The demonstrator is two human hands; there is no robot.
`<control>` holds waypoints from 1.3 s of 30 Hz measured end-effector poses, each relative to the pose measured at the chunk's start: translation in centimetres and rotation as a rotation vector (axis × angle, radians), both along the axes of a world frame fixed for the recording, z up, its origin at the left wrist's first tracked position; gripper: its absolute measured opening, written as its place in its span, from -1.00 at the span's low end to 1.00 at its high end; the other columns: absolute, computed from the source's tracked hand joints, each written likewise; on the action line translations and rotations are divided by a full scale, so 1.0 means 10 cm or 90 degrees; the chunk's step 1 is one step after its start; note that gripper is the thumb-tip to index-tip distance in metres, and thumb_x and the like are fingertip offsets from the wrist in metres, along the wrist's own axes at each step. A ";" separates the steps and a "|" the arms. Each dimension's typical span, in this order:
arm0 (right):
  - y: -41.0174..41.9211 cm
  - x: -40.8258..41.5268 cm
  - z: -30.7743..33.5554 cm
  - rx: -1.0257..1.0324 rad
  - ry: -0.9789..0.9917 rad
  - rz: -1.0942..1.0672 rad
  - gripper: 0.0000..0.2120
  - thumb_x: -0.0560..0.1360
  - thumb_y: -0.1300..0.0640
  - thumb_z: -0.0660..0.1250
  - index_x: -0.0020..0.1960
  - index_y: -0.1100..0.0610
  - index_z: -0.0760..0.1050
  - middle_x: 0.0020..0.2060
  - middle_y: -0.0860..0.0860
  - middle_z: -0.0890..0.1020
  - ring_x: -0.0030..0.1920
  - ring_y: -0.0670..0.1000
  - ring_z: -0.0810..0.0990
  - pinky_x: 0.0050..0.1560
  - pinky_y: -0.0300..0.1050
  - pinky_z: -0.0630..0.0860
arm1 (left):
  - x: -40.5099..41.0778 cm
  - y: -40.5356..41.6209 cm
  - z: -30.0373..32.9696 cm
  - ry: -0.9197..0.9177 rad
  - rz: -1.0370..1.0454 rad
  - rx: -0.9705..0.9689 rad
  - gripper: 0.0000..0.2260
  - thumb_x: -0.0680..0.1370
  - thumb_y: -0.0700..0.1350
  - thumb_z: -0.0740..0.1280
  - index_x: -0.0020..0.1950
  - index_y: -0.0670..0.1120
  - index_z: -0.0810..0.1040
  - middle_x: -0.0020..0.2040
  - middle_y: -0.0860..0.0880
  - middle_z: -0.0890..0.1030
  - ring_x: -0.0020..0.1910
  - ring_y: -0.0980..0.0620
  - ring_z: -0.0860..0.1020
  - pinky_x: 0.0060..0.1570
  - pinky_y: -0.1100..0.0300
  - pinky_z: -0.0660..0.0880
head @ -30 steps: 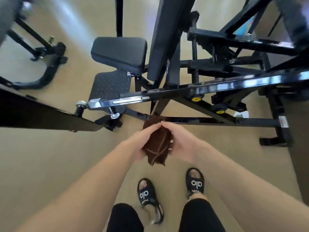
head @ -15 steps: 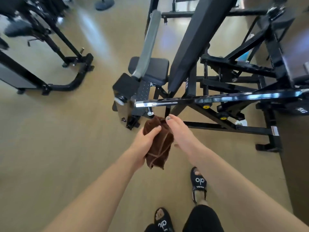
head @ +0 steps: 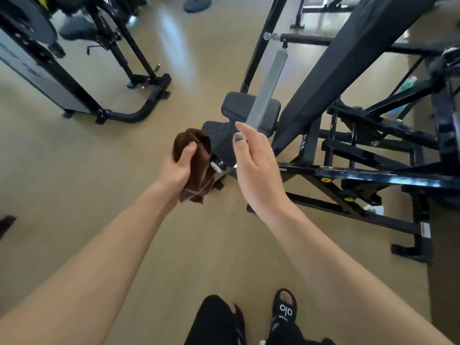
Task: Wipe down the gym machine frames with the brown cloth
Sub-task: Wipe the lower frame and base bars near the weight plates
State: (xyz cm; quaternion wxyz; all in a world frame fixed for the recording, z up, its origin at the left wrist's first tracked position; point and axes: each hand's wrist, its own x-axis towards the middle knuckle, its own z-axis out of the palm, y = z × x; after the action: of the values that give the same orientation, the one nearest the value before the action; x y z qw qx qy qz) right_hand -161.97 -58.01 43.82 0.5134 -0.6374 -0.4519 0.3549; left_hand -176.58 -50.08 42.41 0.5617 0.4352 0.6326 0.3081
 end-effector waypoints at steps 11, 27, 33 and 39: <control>0.64 -0.56 -0.27 0.025 -0.322 -0.346 -0.58 0.71 0.10 0.00 -0.07 0.14 0.60 -0.14 0.00 0.63 0.02 0.08 0.55 0.23 0.05 0.43 | 0.25 0.85 -0.39 0.049 -0.338 0.109 -0.90 0.66 0.08 0.30 0.08 0.15 0.59 0.04 0.05 0.68 0.08 0.07 0.63 0.15 0.10 0.55; 0.73 -0.59 -0.54 0.087 -0.516 -0.473 -0.63 0.66 0.20 0.09 -0.07 0.25 0.65 -0.10 0.11 0.70 0.00 0.14 0.65 0.13 0.17 0.57 | 0.36 1.10 -0.68 -0.066 -0.538 0.173 -0.90 0.58 0.29 0.27 0.03 0.36 0.52 0.01 0.17 0.62 0.01 0.24 0.60 -0.10 0.44 0.50; 0.72 -0.57 -0.60 0.099 -0.527 -0.471 -0.63 0.66 0.21 0.08 -0.07 0.24 0.65 -0.13 0.08 0.69 -0.01 0.14 0.64 0.10 0.18 0.57 | 0.19 1.24 -1.05 0.026 -0.441 0.120 -0.87 0.65 0.11 0.26 0.04 0.13 0.56 -0.11 0.15 0.63 -0.11 0.26 0.59 -0.14 0.36 0.51; 0.75 -0.58 -0.61 0.116 -0.508 -0.475 -0.65 0.65 0.23 0.11 -0.06 0.26 0.66 -0.12 0.09 0.70 -0.02 0.16 0.65 0.08 0.19 0.57 | 0.20 1.39 -1.16 0.210 -0.472 0.072 -0.77 0.67 0.02 0.28 0.19 -0.10 0.57 0.09 -0.06 0.60 0.09 -0.02 0.56 0.16 0.01 0.51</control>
State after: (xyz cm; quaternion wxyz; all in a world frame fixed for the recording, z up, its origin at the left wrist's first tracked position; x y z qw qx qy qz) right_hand -167.73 -50.48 37.72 0.4461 -0.7925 -0.3836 -0.1607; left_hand -174.59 -36.17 30.81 0.5006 0.7077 0.4965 0.0451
